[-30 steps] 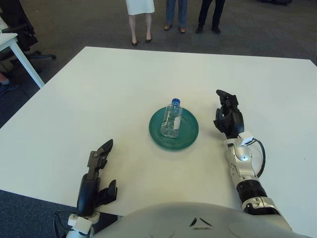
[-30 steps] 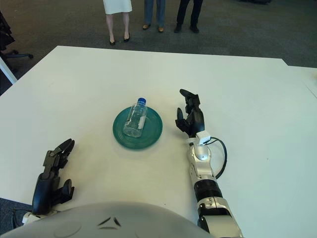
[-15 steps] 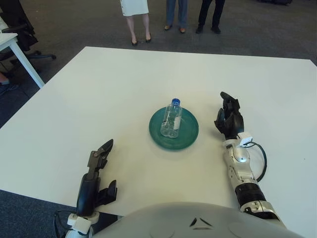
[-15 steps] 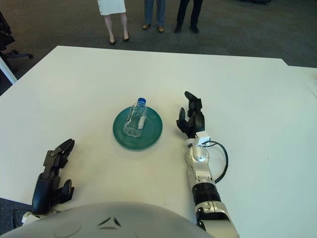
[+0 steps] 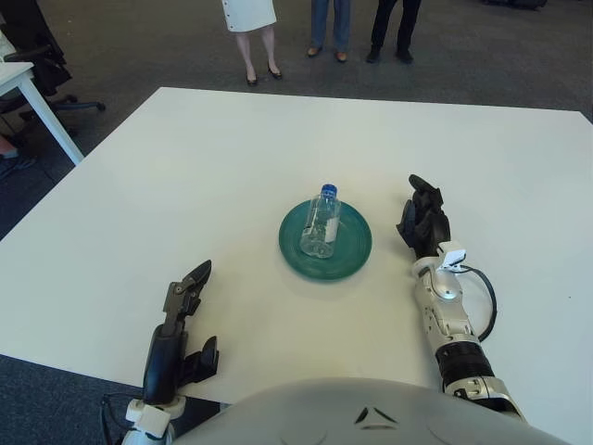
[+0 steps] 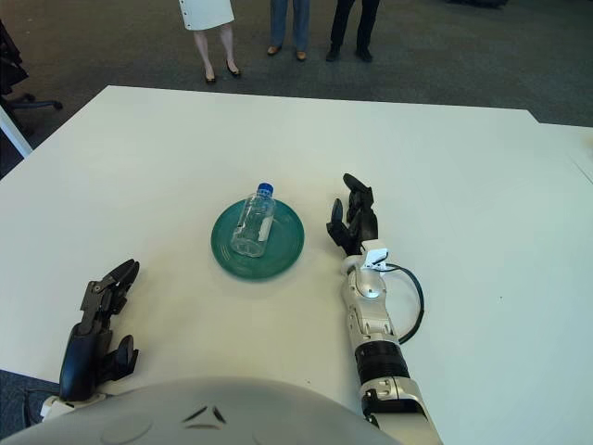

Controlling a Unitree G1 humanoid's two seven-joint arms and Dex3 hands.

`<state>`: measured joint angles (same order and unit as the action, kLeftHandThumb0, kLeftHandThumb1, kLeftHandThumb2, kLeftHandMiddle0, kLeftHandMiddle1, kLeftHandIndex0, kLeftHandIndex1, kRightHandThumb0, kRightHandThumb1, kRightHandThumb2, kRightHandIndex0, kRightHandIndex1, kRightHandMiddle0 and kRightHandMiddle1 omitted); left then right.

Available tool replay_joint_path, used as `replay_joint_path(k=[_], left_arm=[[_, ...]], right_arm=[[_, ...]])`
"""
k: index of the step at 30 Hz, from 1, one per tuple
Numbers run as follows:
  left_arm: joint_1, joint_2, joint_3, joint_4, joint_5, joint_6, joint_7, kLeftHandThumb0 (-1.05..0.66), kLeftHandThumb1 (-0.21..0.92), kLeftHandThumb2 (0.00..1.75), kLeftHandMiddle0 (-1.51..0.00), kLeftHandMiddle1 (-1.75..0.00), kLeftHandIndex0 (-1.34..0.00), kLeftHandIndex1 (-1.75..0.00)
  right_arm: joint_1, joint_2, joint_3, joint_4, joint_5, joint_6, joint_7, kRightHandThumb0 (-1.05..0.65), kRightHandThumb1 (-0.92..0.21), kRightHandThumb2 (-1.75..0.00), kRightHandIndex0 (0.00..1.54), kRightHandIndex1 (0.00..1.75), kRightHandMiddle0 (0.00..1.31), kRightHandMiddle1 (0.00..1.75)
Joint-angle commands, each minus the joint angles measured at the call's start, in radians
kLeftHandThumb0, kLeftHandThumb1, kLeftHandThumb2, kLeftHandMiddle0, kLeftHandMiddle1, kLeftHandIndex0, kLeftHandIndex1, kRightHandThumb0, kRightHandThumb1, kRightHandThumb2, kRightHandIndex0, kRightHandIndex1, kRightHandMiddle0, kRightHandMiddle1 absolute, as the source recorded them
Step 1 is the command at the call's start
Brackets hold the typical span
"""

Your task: Put the bottle into the plate.

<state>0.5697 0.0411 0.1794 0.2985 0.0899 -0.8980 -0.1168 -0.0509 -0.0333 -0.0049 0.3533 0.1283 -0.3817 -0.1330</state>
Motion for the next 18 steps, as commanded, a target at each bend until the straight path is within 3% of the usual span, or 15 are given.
replay_joint_path(k=[1, 10, 18], left_arm=[[-0.689, -0.008, -0.049, 0.127, -0.029, 0.502, 0.029, -0.78, 0.92, 0.76, -0.34, 0.00, 0.00, -0.74], [-0.722, 0.000, -0.044, 0.150, -0.036, 0.603, 0.026, -0.75, 0.92, 0.80, -0.33, 0.00, 0.00, -0.73], [-0.756, 0.001, -0.038, 0.194, -0.032, 0.647, 0.033, -0.73, 0.92, 0.82, -0.33, 0.00, 0.00, -0.72]], right_arm=[[-0.026, 0.042, -0.033, -0.044, -0.001, 0.208, -0.072, -0.68, -0.92, -0.75, 0.30, 0.00, 0.00, 0.61], [-0.048, 0.045, -0.032, -0.017, -0.018, 0.227, -0.096, -0.68, -0.92, -0.76, 0.29, 0.00, 0.00, 0.60], [-0.050, 0.045, -0.025, -0.017, -0.026, 0.245, -0.108, -0.69, -0.92, -0.76, 0.31, 0.01, 0.00, 0.60]])
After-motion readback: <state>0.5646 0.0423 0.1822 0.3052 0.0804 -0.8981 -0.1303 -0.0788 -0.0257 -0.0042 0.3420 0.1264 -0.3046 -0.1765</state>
